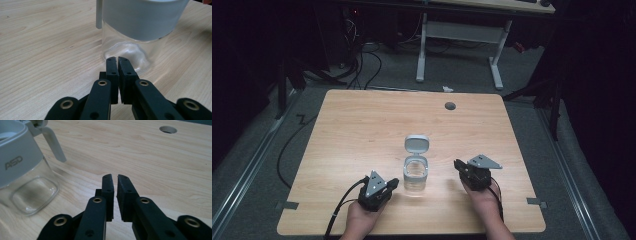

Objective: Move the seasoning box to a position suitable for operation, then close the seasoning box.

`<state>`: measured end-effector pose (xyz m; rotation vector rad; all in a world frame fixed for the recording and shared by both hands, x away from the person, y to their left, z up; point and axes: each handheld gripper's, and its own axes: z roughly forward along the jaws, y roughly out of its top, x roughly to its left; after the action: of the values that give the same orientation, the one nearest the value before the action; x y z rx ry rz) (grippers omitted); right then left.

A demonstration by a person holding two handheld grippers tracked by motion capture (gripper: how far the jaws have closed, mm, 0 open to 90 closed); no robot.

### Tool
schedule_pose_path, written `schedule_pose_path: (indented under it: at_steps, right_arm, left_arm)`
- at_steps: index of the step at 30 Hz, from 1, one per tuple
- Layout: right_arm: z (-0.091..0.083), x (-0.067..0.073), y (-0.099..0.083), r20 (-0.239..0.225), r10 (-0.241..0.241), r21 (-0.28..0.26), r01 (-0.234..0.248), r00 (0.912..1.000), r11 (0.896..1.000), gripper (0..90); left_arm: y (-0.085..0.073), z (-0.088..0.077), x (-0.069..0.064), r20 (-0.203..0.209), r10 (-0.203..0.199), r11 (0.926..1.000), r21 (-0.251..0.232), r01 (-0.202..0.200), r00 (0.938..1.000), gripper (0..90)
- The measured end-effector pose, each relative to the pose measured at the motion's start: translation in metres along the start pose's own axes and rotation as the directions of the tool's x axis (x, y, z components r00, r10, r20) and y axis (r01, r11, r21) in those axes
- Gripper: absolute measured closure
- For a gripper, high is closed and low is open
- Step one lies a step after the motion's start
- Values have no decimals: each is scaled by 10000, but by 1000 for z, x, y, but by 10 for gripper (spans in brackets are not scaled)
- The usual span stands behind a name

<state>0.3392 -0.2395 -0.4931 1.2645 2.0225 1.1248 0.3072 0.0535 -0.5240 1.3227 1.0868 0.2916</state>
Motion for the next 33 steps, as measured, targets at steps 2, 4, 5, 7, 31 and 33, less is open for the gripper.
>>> schedule_pose_path:
  at_steps: [2,4,5,7,31,33]
  right_arm:
    - [2,0,4,8,62,2,-62,10000,10000,866]
    - [3,0,5,9,54,-29,-54,10000,10000,877]
    - [6,0,9,48,4,-40,-4,10000,10000,898]
    - [7,1,11,63,-39,-42,39,10000,10000,899]
    - [40,23,68,-410,-858,-515,837,9955,9952,900]
    - [40,25,71,-391,-952,-604,928,9947,9939,900]
  left_arm:
    - [0,-1,0,-2,-50,10000,-7,50,10000,870]
    - [-2,-1,0,-15,-158,9999,49,158,9999,867]
    - [-2,-1,0,-17,-151,9999,67,151,9999,860]
    - [-4,-1,-1,6,-119,9999,112,119,9999,857]
    - [1,-8,2,-40,-611,9981,-54,611,9981,866]
    - [1,-9,1,-36,-580,9983,-79,580,9983,872]
